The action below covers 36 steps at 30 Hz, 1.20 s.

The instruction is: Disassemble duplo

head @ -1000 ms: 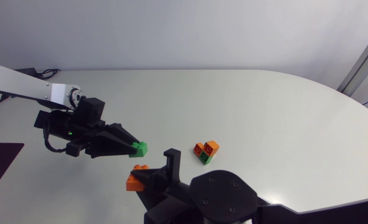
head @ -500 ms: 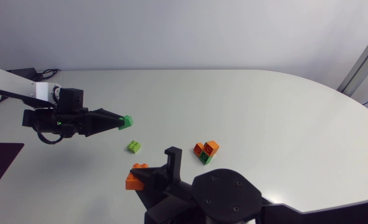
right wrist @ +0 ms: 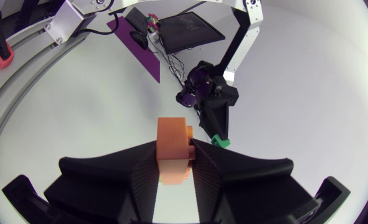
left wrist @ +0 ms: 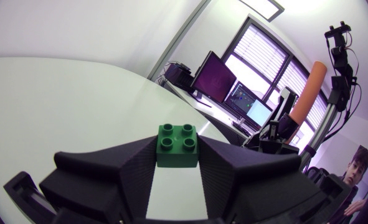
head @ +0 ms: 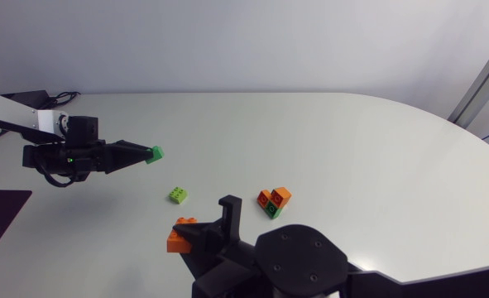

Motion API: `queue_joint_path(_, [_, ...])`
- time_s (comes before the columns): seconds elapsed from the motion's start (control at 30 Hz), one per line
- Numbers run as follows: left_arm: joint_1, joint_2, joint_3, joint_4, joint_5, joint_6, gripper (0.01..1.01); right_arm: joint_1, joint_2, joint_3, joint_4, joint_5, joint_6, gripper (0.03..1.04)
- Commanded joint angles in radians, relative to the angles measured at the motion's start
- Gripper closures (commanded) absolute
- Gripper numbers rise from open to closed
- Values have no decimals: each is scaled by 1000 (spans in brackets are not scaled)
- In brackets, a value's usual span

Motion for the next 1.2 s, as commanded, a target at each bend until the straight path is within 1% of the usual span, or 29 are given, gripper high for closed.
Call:
queue_joint_path(0.0, [11, 61, 45, -296, 76, -18, 775, -7, -5, -9, -6, 1, 4, 852])
queue_joint_path(0.13, [15, 67, 71, -299, 81, -107, 774, -6, -10, -10, -4, 6, 1, 852])
queue_joint_path(0.33, [9, 73, 103, -301, 82, -175, 769, -6, -13, -15, -4, 9, -2, 852])
queue_joint_path(0.57, [-3, 73, 136, -299, 82, -230, 766, -6, -10, -15, -4, 12, -6, 852])
queue_joint_path(0.8, [-1, 73, 182, -299, 82, -363, 764, -7, -4, -13, -4, 15, -10, 852])
queue_joint_path(0.9, [-1, 72, 182, -299, 82, -371, 749, -7, -5, -16, -4, 18, -13, 854])
queue_joint_path(1.17, [0, 69, 174, -297, 81, -371, 749, -7, -15, -19, -3, 26, -18, 852])
